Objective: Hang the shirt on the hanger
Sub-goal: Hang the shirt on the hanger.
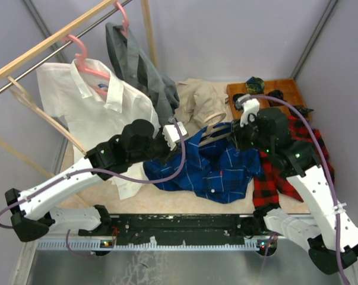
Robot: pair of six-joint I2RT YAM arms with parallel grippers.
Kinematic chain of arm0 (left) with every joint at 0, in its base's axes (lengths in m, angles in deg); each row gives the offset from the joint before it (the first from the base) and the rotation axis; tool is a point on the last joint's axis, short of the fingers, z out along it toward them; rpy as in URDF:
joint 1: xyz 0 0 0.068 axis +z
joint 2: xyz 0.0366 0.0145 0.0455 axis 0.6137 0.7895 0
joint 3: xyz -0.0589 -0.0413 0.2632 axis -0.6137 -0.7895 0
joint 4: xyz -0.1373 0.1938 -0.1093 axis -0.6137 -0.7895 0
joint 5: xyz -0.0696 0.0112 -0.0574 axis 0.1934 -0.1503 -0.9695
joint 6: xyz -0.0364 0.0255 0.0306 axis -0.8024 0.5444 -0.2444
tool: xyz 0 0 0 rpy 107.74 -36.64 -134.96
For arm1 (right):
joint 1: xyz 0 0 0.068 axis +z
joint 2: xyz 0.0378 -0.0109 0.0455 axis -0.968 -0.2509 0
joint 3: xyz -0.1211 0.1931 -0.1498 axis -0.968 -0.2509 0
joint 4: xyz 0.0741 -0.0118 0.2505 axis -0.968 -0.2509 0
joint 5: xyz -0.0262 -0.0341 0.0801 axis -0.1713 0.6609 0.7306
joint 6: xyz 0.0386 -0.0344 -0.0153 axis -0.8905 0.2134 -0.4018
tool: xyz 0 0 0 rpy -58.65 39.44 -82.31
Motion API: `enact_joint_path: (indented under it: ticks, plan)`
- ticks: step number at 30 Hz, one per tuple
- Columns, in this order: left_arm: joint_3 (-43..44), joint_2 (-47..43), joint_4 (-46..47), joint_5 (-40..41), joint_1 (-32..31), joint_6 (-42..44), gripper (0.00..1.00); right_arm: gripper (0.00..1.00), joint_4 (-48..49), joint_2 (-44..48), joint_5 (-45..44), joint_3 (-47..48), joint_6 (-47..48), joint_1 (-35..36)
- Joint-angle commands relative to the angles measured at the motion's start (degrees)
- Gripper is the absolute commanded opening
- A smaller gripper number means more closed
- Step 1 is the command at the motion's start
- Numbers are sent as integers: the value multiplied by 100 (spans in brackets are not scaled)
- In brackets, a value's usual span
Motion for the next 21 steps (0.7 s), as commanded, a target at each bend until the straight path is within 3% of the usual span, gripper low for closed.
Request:
enact_joint_path:
  ticks: [1,2,3,4,8,11,15,21]
  plan:
    - [-8,-86,642,74,10,-239,0,28,255,700,1707,-307,458,-41]
    - [-12,-70,647,45,13,-242,0,34,460,998,1605,-350,419,-38]
    - [-19,-74,648,20,12,-238,0,45,586,1229,1366,-371,384,-41]
    - [-48,-93,652,-8,14,-237,0,49,727,1448,1097,-388,368,-41]
    - [-210,-316,655,-301,23,-96,0,52,945,2057,41,-460,614,-41]
    - [-358,-618,625,-826,23,100,0,57,781,2333,-140,-509,1063,-41]
    - [-392,-909,326,-1480,23,383,0,64,308,2542,122,-331,1634,-41]
    - [-327,-1155,-519,-2214,23,832,0,72,-1051,2537,1536,281,2126,-41]
